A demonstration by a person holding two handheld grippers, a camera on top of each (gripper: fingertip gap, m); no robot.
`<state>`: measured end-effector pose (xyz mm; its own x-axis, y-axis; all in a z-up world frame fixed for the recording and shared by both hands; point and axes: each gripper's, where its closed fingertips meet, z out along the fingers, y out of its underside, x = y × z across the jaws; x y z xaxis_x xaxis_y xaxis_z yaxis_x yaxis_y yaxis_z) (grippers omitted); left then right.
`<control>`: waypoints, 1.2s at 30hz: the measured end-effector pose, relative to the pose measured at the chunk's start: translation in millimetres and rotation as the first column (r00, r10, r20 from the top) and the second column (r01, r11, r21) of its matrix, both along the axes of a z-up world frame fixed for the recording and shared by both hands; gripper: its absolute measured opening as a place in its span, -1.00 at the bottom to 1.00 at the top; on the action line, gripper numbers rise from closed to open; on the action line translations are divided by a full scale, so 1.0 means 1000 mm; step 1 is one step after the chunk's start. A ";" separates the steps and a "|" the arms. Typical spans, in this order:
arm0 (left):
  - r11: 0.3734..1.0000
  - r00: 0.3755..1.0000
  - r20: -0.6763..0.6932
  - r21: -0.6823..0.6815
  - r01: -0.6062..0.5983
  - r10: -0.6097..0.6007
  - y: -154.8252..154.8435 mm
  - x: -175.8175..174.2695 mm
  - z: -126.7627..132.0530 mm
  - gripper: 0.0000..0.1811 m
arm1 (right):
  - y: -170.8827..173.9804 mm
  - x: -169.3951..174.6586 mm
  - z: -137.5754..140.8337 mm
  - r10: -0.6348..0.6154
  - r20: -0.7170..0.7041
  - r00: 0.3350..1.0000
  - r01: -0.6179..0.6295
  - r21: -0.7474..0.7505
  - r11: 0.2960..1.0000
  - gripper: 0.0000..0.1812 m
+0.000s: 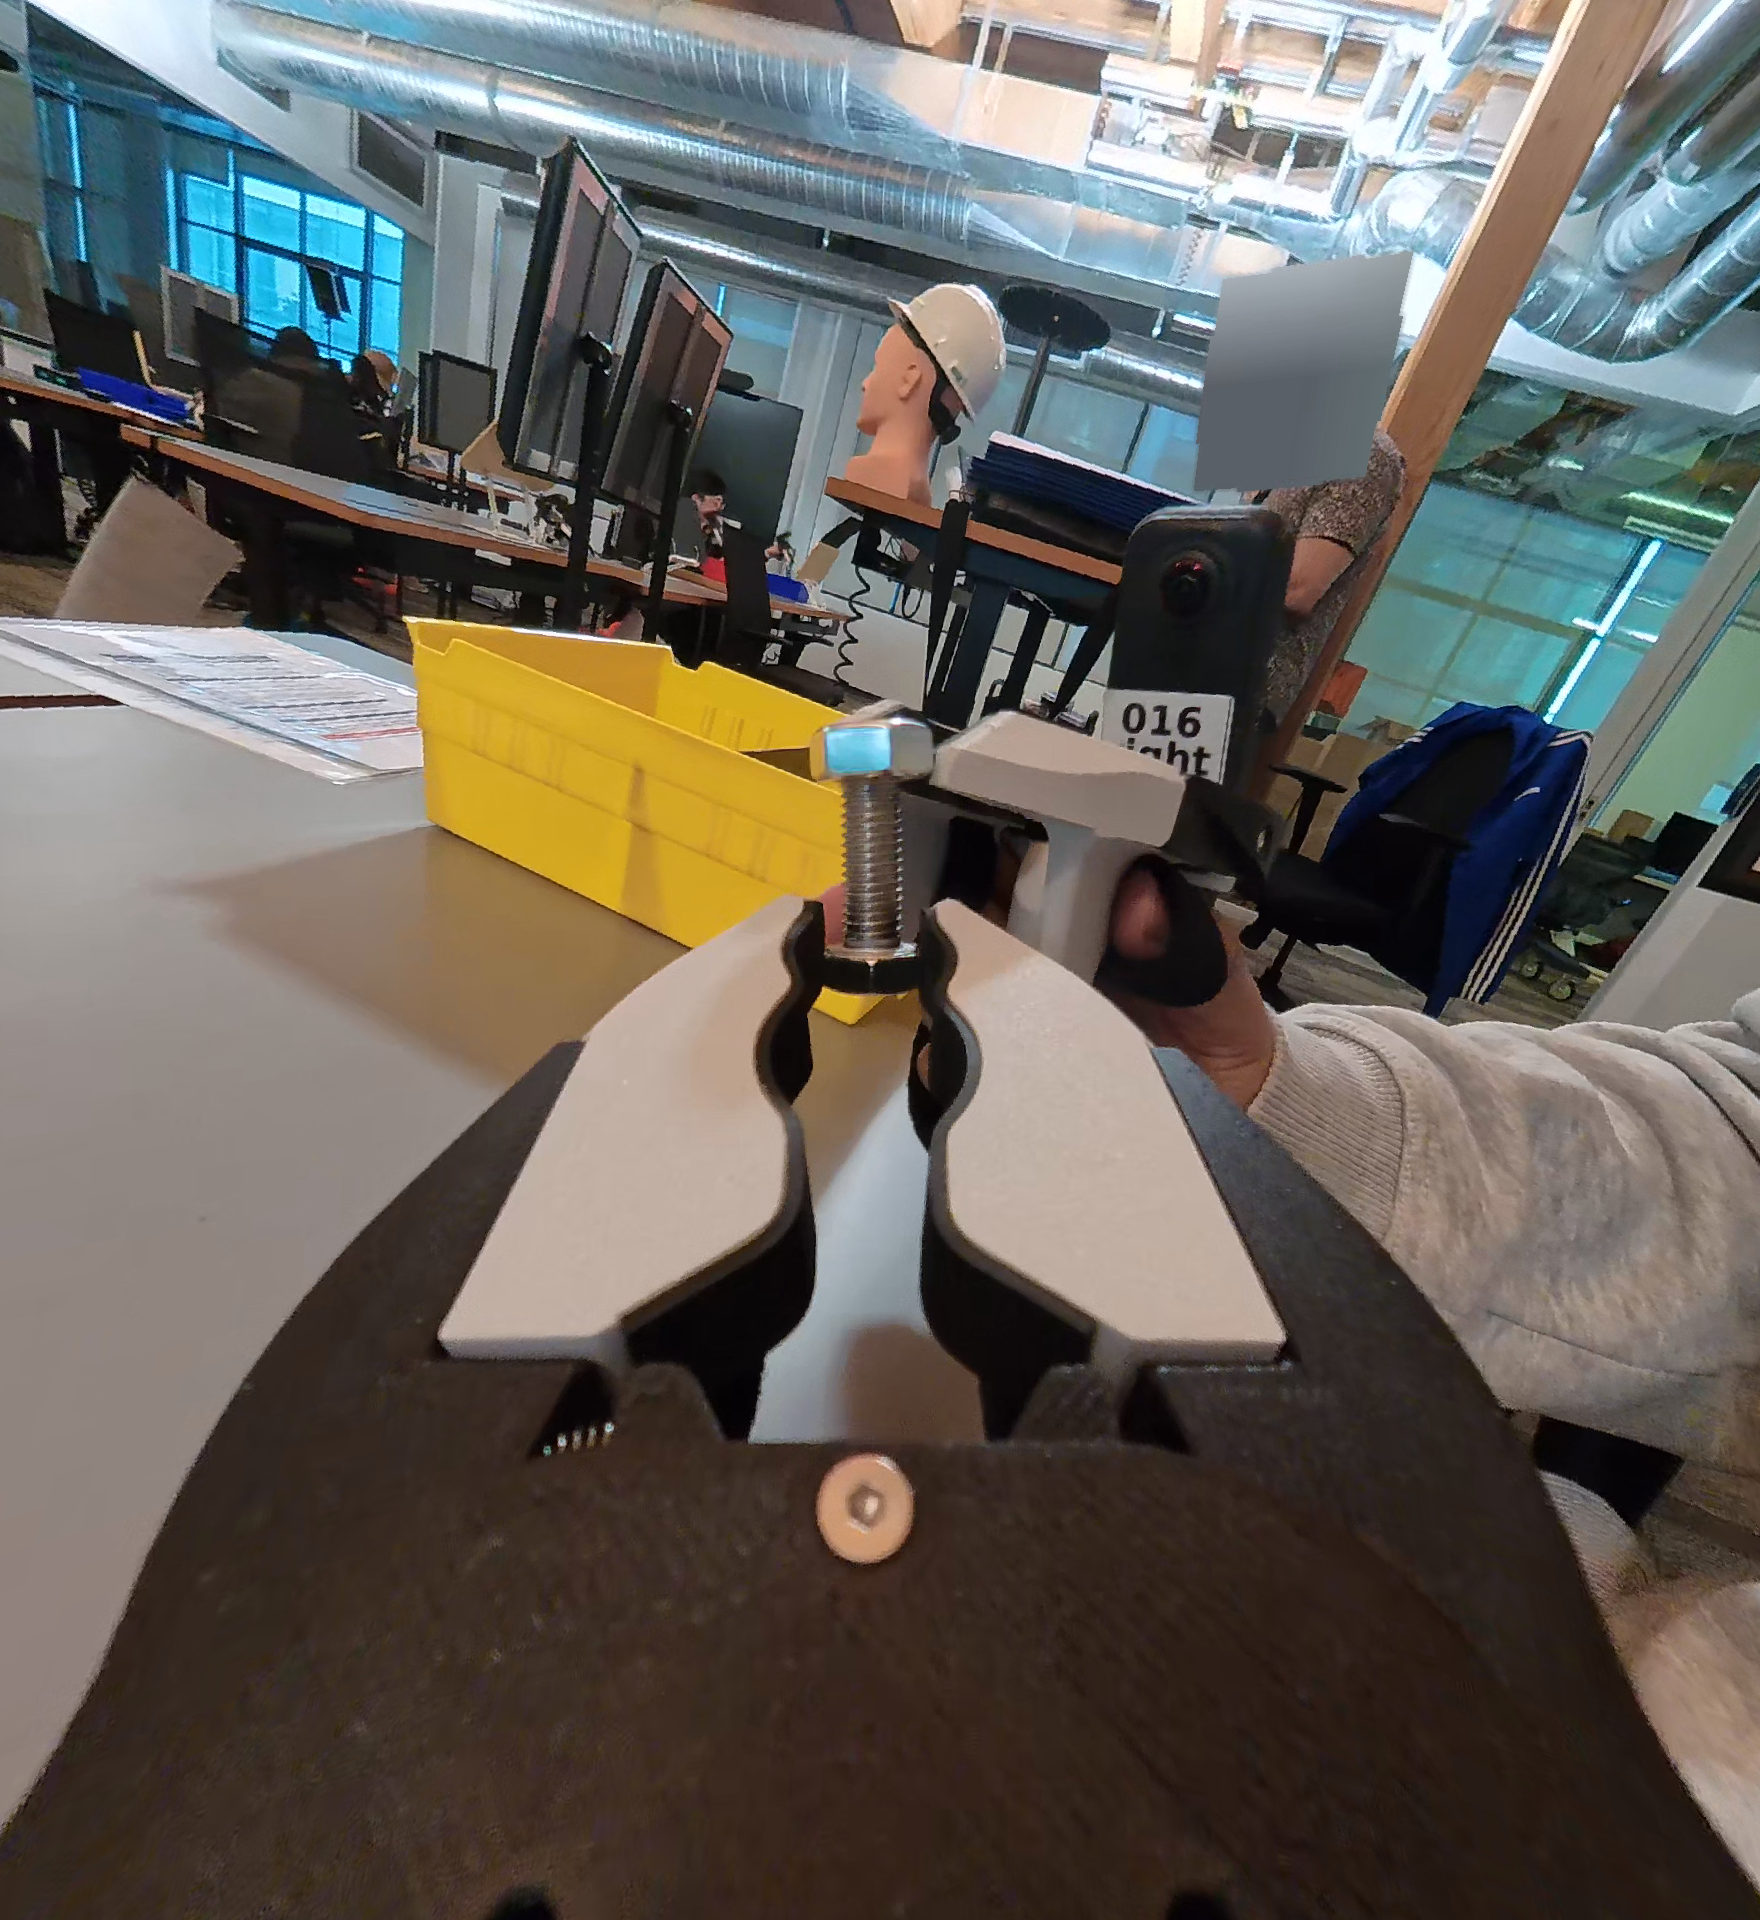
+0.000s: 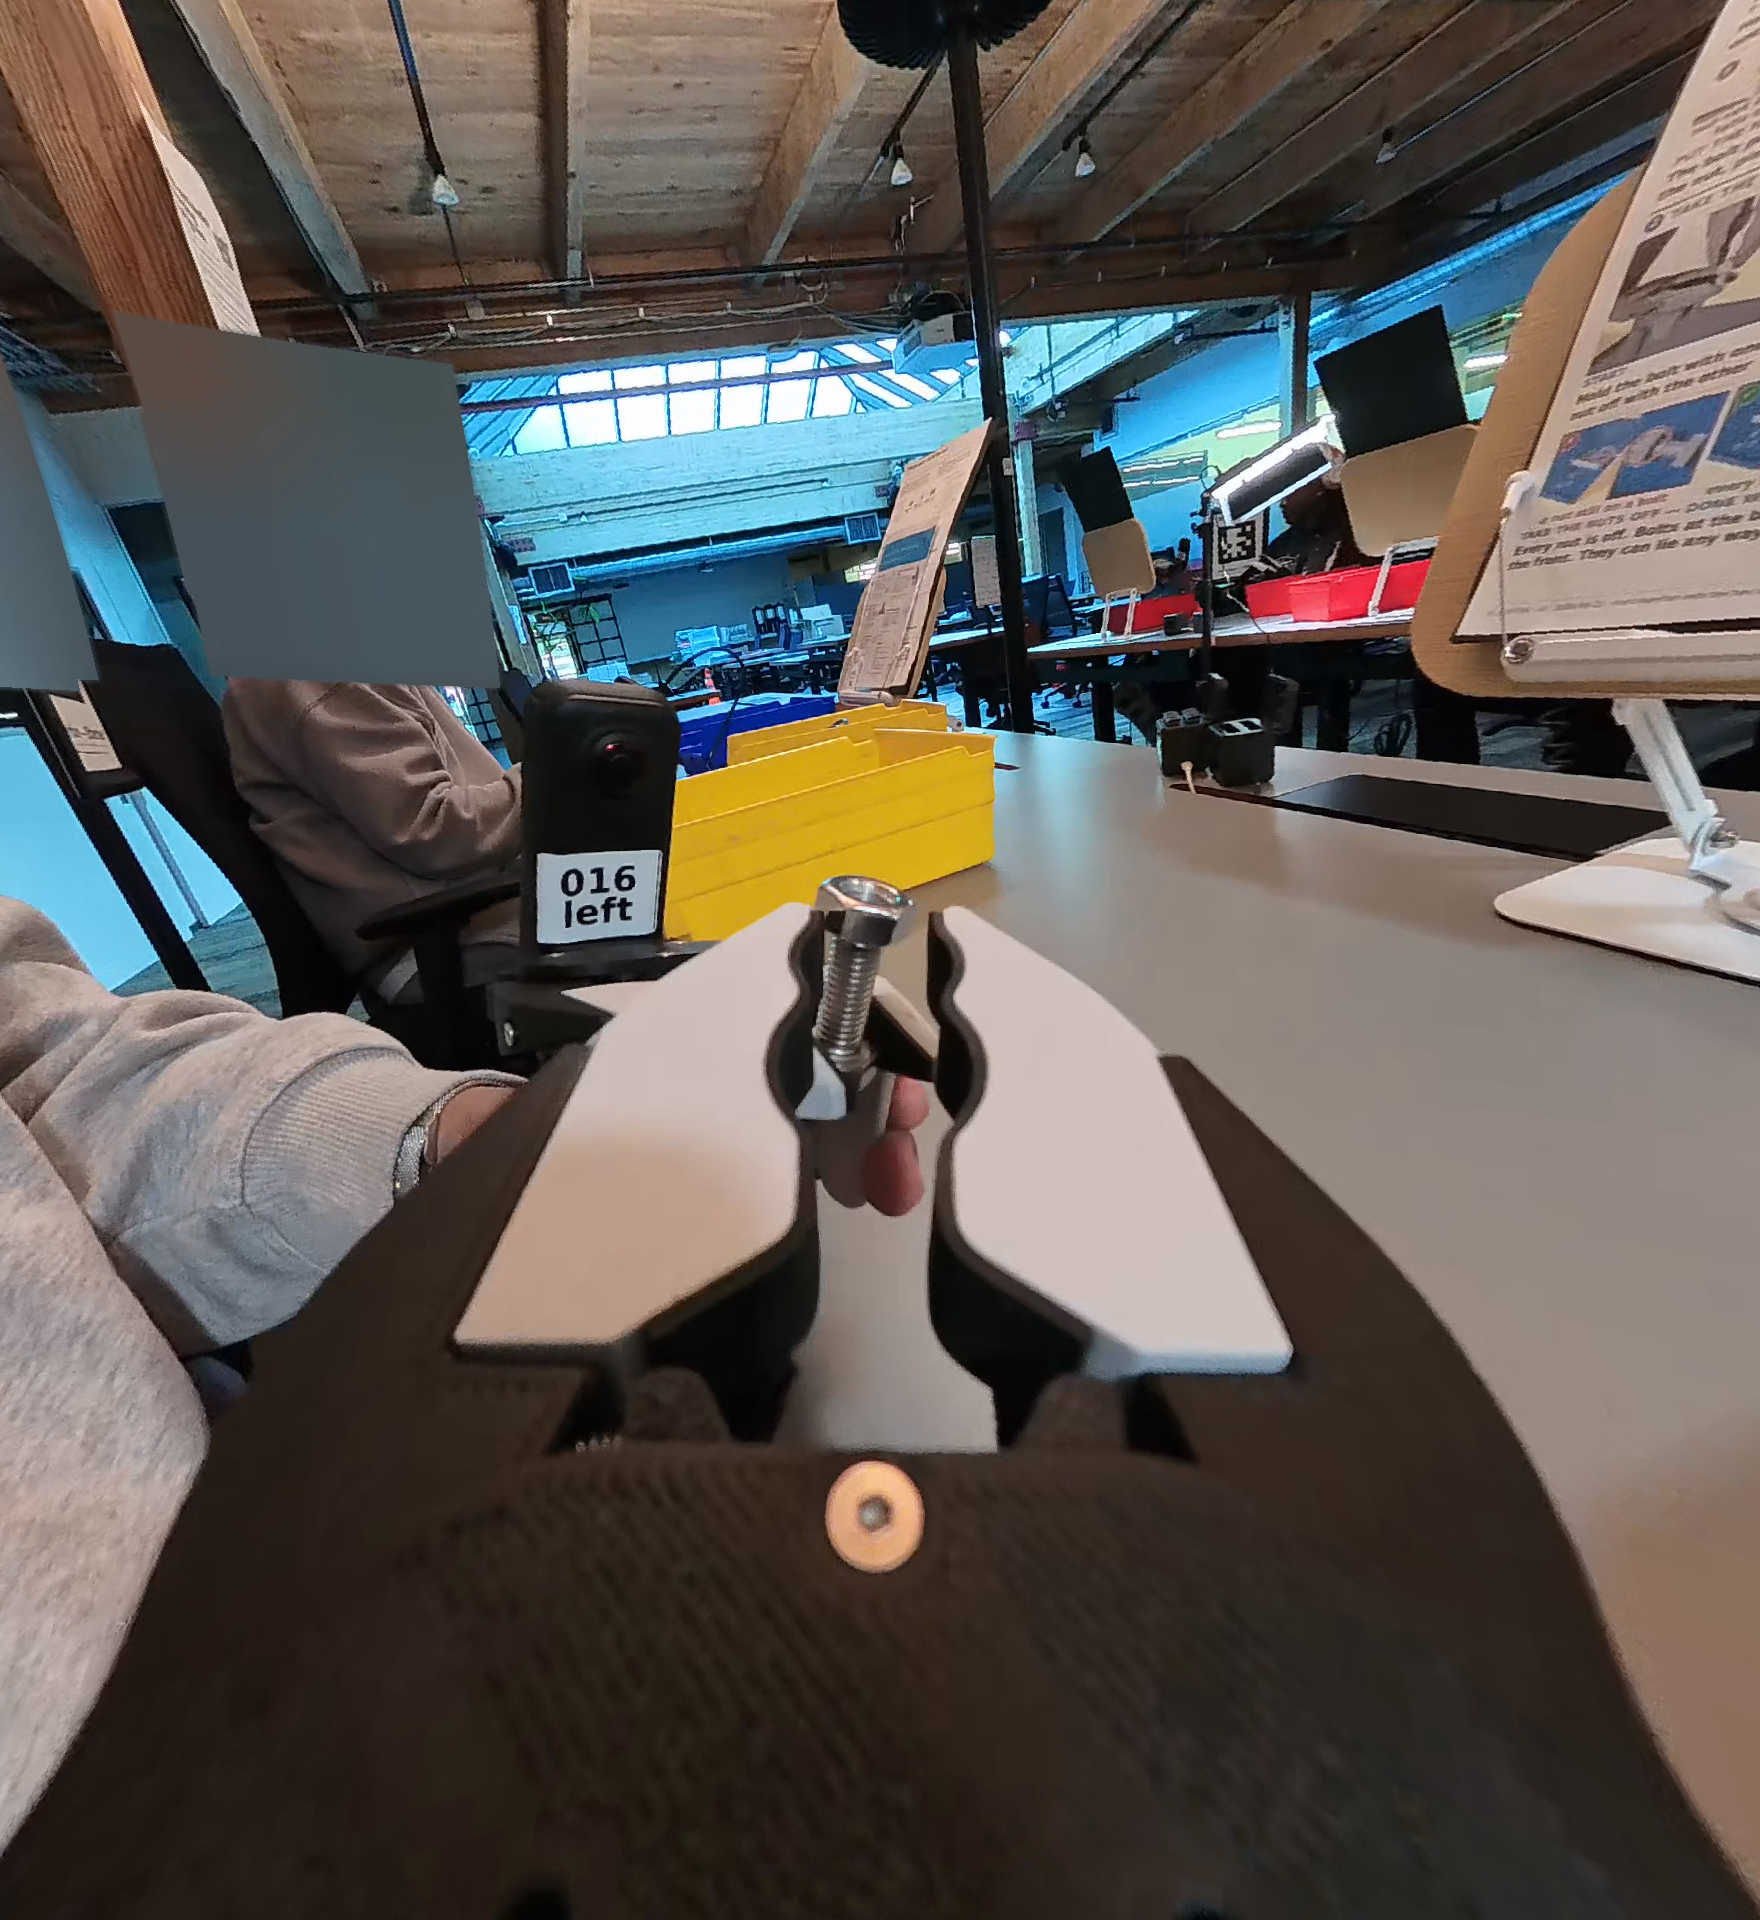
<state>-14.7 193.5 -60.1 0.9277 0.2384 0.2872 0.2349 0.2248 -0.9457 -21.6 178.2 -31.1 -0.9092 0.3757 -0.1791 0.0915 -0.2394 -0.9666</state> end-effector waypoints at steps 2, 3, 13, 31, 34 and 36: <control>1.000 1.000 0.001 0.009 0.003 -0.003 -0.001 0.000 0.001 -0.81 | 0.001 -0.001 0.000 0.004 0.010 1.000 -0.003 -0.011 1.000 -0.80; 1.000 1.000 0.000 0.009 0.005 -0.005 -0.001 0.001 0.002 -0.81 | 0.002 -0.002 0.000 0.001 0.016 1.000 -0.001 -0.016 1.000 -0.81; 1.000 1.000 -0.003 -0.003 -0.007 0.007 0.000 0.000 0.000 -0.81 | 0.003 0.001 0.004 0.021 0.011 1.000 -0.020 -0.045 0.999 -0.77; 0.999 1.000 -0.023 -0.035 -0.020 0.019 0.001 0.000 -0.003 -0.81 | 0.001 0.000 0.004 0.021 0.020 1.000 -0.020 -0.049 0.999 -0.76; 0.999 0.999 -0.027 -0.041 -0.022 0.021 0.002 0.000 -0.004 -0.81 | -0.002 0.002 0.002 0.023 0.010 1.000 -0.023 -0.030 0.999 -0.74; 0.999 0.999 -0.033 -0.046 -0.022 0.021 0.002 0.001 -0.004 -0.81 | -0.005 0.002 0.000 0.022 0.008 1.000 -0.022 -0.013 1.000 -0.74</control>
